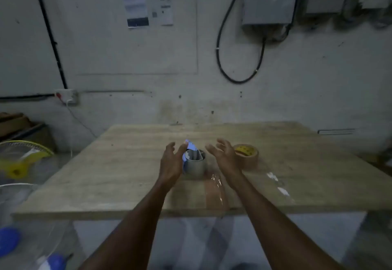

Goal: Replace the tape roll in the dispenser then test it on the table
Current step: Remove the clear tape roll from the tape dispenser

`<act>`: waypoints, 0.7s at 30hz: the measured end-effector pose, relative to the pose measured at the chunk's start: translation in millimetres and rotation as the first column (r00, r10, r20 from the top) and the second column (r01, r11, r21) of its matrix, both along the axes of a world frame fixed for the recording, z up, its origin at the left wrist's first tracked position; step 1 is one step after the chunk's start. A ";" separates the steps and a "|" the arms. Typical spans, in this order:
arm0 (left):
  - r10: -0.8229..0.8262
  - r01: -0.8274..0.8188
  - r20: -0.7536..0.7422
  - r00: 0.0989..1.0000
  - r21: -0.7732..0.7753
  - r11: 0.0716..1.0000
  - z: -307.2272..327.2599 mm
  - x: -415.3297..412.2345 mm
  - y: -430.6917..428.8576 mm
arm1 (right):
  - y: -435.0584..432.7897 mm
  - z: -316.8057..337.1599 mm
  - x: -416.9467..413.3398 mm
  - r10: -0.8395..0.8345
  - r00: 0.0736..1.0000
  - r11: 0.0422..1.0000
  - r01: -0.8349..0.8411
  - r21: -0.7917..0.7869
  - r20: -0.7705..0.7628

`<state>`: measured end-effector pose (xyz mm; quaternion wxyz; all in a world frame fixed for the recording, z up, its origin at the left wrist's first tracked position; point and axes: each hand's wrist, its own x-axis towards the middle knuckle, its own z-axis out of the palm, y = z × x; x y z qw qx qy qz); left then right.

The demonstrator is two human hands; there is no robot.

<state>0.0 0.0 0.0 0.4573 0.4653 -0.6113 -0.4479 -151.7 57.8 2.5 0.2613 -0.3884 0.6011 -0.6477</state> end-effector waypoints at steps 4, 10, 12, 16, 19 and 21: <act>0.006 -0.006 0.002 1.000 0.028 1.000 -16.8 -5.6 -9.5 | -11.9 -19.2 2.2 0.048 0.996 0.988 -0.035 0.149 -0.080; -0.025 0.025 0.043 0.999 0.001 1.000 -22.5 -24.8 -18.2 | -25.0 -30.8 0.9 0.110 0.968 0.970 -0.055 0.237 -0.224; -0.035 0.035 0.046 0.998 0.002 0.999 -23.8 -27.6 -17.8 | -27.0 -30.9 -0.4 0.114 0.967 0.968 -0.057 0.246 -0.227; -0.019 0.020 0.050 0.999 -0.006 1.000 -29.0 -30.6 -15.2 | -23.9 -31.3 1.7 0.128 0.966 0.972 -0.078 0.220 -0.224; -0.012 0.018 0.082 0.997 -0.076 0.997 -34.3 -32.8 -11.3 | -18.9 -38.1 7.0 0.119 0.943 0.978 -0.057 0.199 -0.311; -0.004 0.015 0.089 0.996 -0.123 0.992 -36.8 -32.8 -11.8 | -17.3 -41.5 8.8 0.116 0.915 0.980 -0.041 0.197 -0.387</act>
